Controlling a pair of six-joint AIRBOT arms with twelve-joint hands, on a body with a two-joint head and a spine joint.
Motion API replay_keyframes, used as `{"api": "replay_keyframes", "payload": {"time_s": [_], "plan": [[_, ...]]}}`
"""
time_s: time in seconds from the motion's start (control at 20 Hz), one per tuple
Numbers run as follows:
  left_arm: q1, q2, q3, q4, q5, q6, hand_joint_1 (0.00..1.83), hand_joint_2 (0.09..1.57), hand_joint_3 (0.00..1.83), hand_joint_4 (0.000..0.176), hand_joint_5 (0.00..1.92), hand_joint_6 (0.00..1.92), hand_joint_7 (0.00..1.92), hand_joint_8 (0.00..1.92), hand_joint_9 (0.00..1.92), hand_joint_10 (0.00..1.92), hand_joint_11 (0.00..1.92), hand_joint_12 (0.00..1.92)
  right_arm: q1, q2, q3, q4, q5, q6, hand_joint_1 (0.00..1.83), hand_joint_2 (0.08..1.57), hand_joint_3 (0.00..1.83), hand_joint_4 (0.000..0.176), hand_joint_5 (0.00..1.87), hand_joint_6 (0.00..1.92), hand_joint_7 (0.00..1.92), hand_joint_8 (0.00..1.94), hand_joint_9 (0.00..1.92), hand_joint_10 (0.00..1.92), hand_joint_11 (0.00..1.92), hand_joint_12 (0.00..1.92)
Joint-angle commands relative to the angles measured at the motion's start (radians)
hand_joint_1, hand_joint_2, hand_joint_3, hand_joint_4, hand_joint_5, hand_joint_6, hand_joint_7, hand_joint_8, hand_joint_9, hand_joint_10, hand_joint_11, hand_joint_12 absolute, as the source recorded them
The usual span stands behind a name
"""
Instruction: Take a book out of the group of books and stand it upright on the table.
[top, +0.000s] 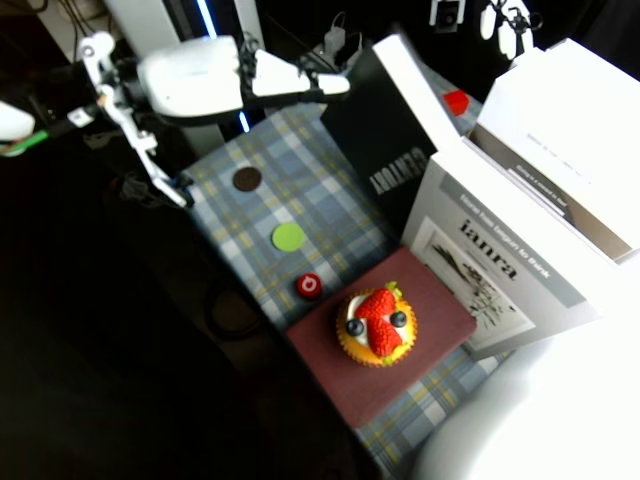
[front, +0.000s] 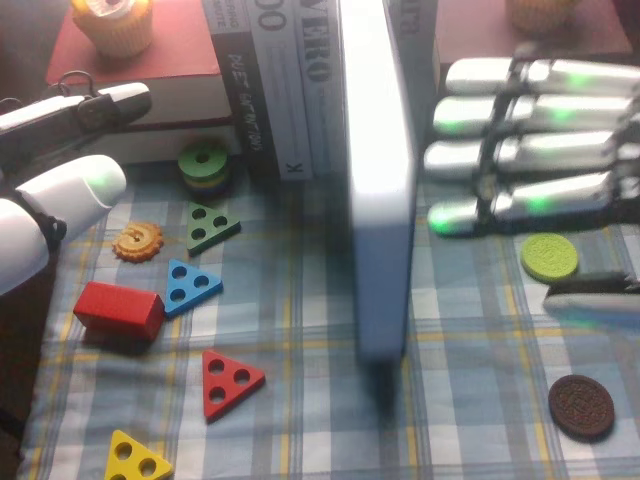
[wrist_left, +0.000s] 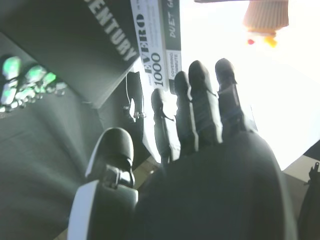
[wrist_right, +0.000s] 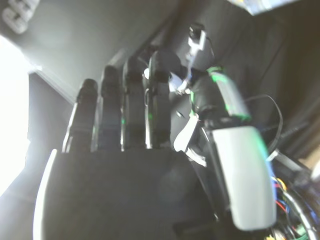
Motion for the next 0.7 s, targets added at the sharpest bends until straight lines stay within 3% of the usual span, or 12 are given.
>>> {"api": "replay_keyframes", "payload": {"time_s": [0.0,0.05,0.1,0.15,0.2,0.3,0.4,0.45,0.5,0.55,0.6,0.65], "plan": [[-0.001,0.004,-0.002,0.018,-0.142,-0.009,0.14,1.4,0.0,0.133,0.46,0.0,0.41,0.0,0.36,0.01,0.08,0.22,0.006,0.002,-0.003,0.052,0.156,0.002,0.39,1.43,0.01,0.104,0.42,0.0,0.49,0.02,0.59,0.0,0.25,1.06],[0.002,0.004,-0.003,0.017,-0.147,-0.011,0.14,1.39,0.0,0.123,0.47,0.0,0.41,0.01,0.37,0.01,0.08,0.22,0.006,0.006,-0.001,0.067,0.189,-0.006,0.11,1.39,0.0,0.055,0.34,0.0,0.41,0.0,0.48,0.0,0.08,1.13],[0.005,0.004,-0.002,0.015,-0.151,-0.015,0.11,1.39,0.0,0.121,0.47,0.0,0.41,0.0,0.37,0.01,0.08,0.23,0.006,0.007,0.002,0.081,0.226,-0.016,0.12,1.37,0.0,0.0,0.52,0.04,0.52,0.02,0.55,0.02,0.14,1.06],[0.007,0.004,-0.002,0.015,-0.155,-0.022,0.08,1.39,0.0,0.138,0.47,0.0,0.41,0.0,0.38,0.01,0.08,0.22,0.006,0.008,0.003,0.092,0.269,-0.032,0.02,1.33,0.0,0.021,0.28,0.01,0.26,0.0,0.31,0.0,0.03,0.87],[0.011,0.004,-0.001,0.014,-0.159,-0.03,0.08,1.39,0.0,0.143,0.46,0.0,0.42,0.0,0.39,0.01,0.08,0.22,0.007,0.01,0.0,0.11,0.317,-0.067,0.0,1.32,0.0,0.04,0.22,0.0,0.2,0.0,0.25,0.0,0.0,0.81],[0.015,0.004,0.001,0.013,-0.169,-0.034,0.12,1.38,0.0,0.155,0.43,0.0,0.39,0.0,0.37,0.0,0.09,0.22,0.007,0.01,0.001,0.164,0.339,-0.119,0.0,1.31,0.0,0.045,0.21,0.0,0.18,0.0,0.24,0.0,0.0,0.79],[0.016,0.005,0.001,0.013,-0.197,-0.036,0.13,1.39,0.0,0.135,0.43,0.0,0.41,0.01,0.36,0.01,0.07,0.22,0.004,-0.004,0.017,0.219,0.341,-0.128,0.0,1.31,0.0,0.045,0.21,0.0,0.18,0.0,0.24,0.0,0.0,0.79],[0.016,0.006,0.002,0.013,-0.214,-0.046,0.15,1.39,0.0,0.138,0.44,0.0,0.43,0.01,0.36,0.01,0.09,0.23,0.002,-0.012,0.025,0.242,0.34,-0.128,0.0,1.31,0.0,0.045,0.21,0.0,0.18,0.0,0.24,0.0,0.0,0.79],[0.016,0.006,0.008,0.015,-0.236,-0.067,0.22,1.38,0.0,0.131,0.46,0.0,0.42,0.0,0.34,0.0,0.04,0.37,-0.001,-0.025,0.035,0.269,0.34,-0.128,0.0,1.31,0.0,0.045,0.21,0.0,0.18,0.0,0.24,0.0,0.0,0.79],[0.016,0.006,0.015,0.016,-0.258,-0.092,0.24,1.4,0.0,0.097,0.44,0.0,0.39,0.0,0.31,0.0,0.01,0.46,-0.003,-0.037,0.045,0.292,0.34,-0.128,0.0,1.31,0.0,0.045,0.21,0.0,0.18,0.0,0.24,0.0,0.0,0.79],[0.016,0.005,0.021,0.018,-0.276,-0.115,0.28,1.4,0.0,0.084,0.43,0.0,0.39,0.0,0.32,0.0,0.0,0.55,-0.004,-0.049,0.054,0.311,0.34,-0.128,0.0,1.31,0.0,0.045,0.21,0.0,0.18,0.0,0.24,0.0,0.0,0.79],[0.016,0.005,0.029,0.024,-0.312,-0.146,0.37,1.41,0.0,0.047,0.4,0.0,0.39,0.0,0.31,0.0,0.0,0.55,-0.009,-0.071,0.073,0.36,0.34,-0.128,0.0,1.31,0.0,0.045,0.21,0.0,0.18,0.0,0.24,0.0,0.0,0.79]]}}
